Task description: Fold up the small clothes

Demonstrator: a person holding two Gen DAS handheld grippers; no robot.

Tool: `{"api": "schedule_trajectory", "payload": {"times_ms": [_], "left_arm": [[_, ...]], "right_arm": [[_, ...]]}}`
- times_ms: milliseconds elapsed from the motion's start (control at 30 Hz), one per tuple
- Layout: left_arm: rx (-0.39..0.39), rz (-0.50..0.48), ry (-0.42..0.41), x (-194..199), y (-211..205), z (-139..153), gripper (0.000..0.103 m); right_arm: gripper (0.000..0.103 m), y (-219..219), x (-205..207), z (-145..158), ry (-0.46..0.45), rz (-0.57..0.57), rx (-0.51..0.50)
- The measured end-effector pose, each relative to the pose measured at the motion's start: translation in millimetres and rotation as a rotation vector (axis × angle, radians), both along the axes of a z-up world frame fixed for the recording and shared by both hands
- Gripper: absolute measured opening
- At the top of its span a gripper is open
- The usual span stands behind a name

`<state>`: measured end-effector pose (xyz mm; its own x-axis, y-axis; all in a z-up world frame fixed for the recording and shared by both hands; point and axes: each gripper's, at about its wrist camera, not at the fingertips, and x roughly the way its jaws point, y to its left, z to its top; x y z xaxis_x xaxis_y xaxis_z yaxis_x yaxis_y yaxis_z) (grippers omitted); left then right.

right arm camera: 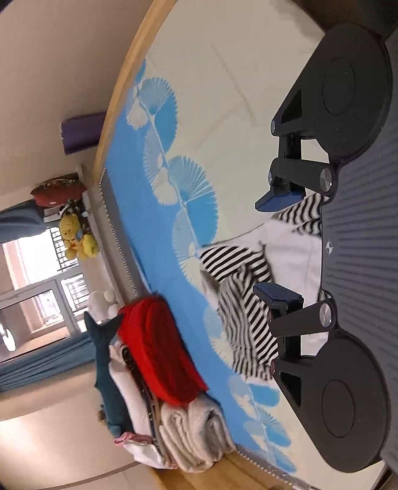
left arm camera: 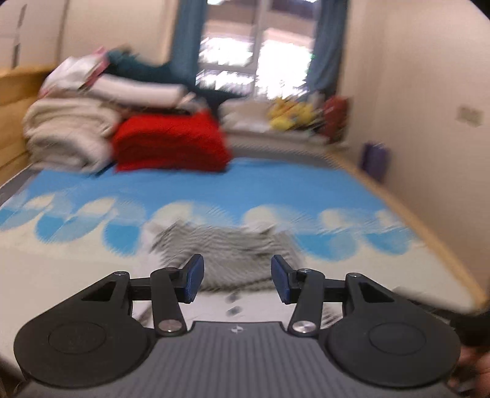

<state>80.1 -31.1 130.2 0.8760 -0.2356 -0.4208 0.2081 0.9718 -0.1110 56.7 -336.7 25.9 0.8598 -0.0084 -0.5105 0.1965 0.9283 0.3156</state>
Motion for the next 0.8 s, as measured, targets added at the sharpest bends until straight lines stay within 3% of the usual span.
{"api": "schedule_trajectory", "payload": {"times_ms": [67,133,267,433,533,600,700,800], "left_arm": [[-0.037,-0.059,-0.053,-15,-7,22,0.065],[-0.042,-0.086,-0.093,-23,-8,31,0.068],[0.04,-0.087,-0.118,-14,3,-1,0.07],[0.197,-0.005,0.026,17,29,-92,0.069],[0.185,0.054,0.125,27,51,-144,0.069],[0.178,0.089,0.235,40,66,-172,0.069],[0.152,0.159,0.293,61,86,-185,0.069],[0.061,0.231,0.336,77,116,-189,0.07]], "right_arm": [[0.054,-1,-1,-2,0.005,0.006,0.026],[0.059,0,-2,-7,0.0,0.017,-0.012],[0.061,2,6,-29,0.093,0.022,-0.045],[0.061,6,21,-47,0.17,0.058,-0.116],[0.061,4,28,-59,0.226,0.051,-0.115],[0.061,2,32,-66,0.257,0.041,-0.101],[0.061,0,38,-73,0.285,0.026,-0.084],[0.061,4,42,-77,0.3,0.032,-0.092]]}}
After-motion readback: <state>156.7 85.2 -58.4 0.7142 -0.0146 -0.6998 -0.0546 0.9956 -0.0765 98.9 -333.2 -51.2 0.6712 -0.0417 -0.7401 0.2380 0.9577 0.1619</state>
